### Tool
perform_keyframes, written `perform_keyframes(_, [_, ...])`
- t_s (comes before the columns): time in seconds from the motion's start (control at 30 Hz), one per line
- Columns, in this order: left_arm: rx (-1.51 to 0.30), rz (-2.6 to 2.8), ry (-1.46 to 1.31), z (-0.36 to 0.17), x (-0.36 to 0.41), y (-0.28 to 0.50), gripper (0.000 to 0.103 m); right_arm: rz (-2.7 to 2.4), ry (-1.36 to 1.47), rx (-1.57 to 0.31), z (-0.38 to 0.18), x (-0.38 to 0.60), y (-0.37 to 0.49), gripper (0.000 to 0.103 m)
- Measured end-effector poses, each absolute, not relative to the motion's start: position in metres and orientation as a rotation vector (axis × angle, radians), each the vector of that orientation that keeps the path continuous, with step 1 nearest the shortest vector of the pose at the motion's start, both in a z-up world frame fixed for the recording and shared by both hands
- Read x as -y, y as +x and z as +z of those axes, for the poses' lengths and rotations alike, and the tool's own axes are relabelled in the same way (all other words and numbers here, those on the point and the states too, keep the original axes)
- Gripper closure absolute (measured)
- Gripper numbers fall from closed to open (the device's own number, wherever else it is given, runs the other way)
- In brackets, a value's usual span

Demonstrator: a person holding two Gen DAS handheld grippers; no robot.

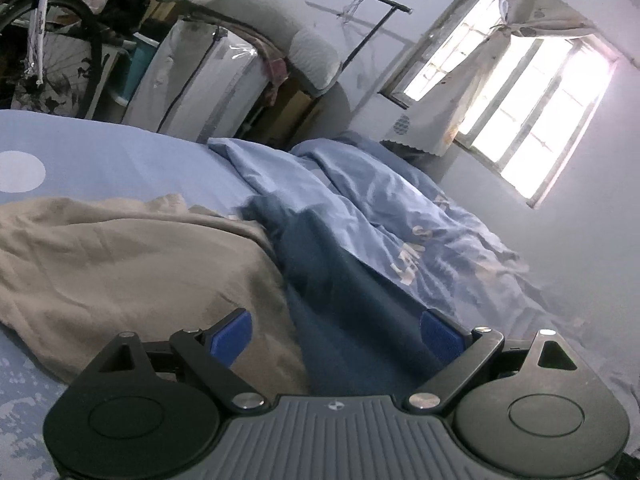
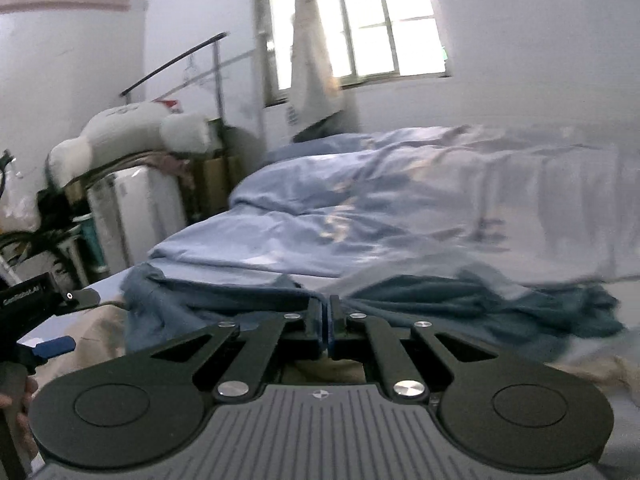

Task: Fold clothes
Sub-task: 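Close the left gripper on the dark blue shirt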

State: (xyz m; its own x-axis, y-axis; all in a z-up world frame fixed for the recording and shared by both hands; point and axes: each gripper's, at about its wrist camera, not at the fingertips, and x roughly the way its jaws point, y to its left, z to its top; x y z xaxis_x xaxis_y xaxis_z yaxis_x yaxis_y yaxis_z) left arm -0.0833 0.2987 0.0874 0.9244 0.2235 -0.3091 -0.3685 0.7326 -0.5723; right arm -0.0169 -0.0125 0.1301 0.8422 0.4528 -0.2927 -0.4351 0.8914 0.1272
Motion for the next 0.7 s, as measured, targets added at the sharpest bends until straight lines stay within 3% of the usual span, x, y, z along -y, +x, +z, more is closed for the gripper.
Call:
perform_keyframes(0.5, [-0.241,0.247,-0.638,0.090,-0.253,-0.069,0.009,0.000,0.244,-0.344,0.129,0.201,-0.068,0.102])
perform_keyframes(0.7, [-0.267,0.175,-0.602,0.088,-0.227,-0.059,0.009,-0.078,0.318,-0.469,0.098,0.244,-0.065,0.100])
